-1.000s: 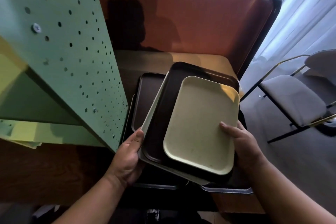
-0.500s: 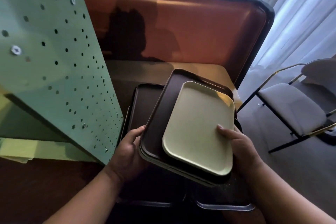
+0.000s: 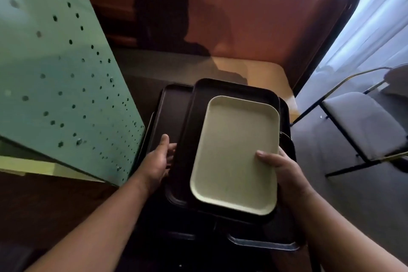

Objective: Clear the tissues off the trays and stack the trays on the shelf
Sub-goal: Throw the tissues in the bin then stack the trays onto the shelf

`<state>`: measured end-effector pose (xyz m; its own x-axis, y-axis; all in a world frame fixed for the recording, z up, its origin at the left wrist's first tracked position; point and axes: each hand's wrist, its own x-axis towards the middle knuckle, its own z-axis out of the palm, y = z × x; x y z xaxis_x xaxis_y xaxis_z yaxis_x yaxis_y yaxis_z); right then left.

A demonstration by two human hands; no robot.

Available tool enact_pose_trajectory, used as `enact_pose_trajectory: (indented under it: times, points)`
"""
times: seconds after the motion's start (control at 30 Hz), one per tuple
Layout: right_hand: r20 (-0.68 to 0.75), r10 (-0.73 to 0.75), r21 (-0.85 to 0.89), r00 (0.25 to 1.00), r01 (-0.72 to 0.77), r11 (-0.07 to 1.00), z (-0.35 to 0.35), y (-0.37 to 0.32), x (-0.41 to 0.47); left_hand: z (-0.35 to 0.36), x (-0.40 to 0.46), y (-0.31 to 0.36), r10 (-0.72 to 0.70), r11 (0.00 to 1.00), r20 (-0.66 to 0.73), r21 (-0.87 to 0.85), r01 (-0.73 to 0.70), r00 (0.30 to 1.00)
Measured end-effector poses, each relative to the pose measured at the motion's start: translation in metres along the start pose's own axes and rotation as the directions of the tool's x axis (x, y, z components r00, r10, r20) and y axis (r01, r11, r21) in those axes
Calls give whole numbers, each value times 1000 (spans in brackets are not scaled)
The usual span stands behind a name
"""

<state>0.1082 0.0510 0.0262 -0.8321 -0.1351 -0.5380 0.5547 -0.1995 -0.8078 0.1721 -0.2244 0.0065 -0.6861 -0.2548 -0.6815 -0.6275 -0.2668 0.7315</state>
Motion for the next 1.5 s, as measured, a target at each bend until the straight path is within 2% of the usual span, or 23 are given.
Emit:
enact_pose_trajectory:
  times: [0.03,0.07,0.13,0.23,0.37,0.43,0.53,0.7,0.87,1.03,1.13,1.33,1.43,1.5]
  points:
    - [-12,-4,-4,1000,4,1000,-1,0,3,-4,20,-7,20,970,-144,243,15,989]
    - [-19,-5,-9,1000,5,1000,-3,0,5,-7,38,-14,49,872,-262,481,87,964]
    - [-30,-1,-16,1000,0,1000,-9,2,9,-9,65,-27,96,659,-363,721,214,927]
    - [-63,2,-35,998,-4,999,-18,7,9,-10,82,-34,134,420,-373,860,288,918]
    - [-74,24,-19,997,-26,999,-28,13,9,-14,94,-35,234,260,-332,927,270,914]
    - [-81,33,-21,996,-35,999,-30,14,10,-15,97,-34,246,282,-335,923,263,910]
    - [-83,38,-27,996,-40,999,-30,14,11,-18,102,-34,235,389,-347,890,239,908]
    - [-84,30,-11,996,-31,999,-25,17,14,-23,108,-39,272,461,-369,861,216,889]
    - [-96,14,3,995,-13,1000,-15,15,10,-25,107,-37,212,566,-409,792,229,888]
    - [-103,13,40,995,-9,999,-2,12,3,-22,90,-20,181,823,-467,554,126,866]
    - [-93,6,78,996,1,997,6,12,-1,-24,71,-10,224,937,-473,346,-54,852]
    - [-111,-10,136,994,25,990,18,13,-16,-35,27,-7,366,924,-374,252,-287,852]
    - [-116,5,125,993,10,992,18,10,-30,-45,10,-11,442,891,-254,237,-387,860]
    - [-85,23,123,996,-13,992,14,6,-41,-51,2,-9,438,897,-167,143,-418,883]
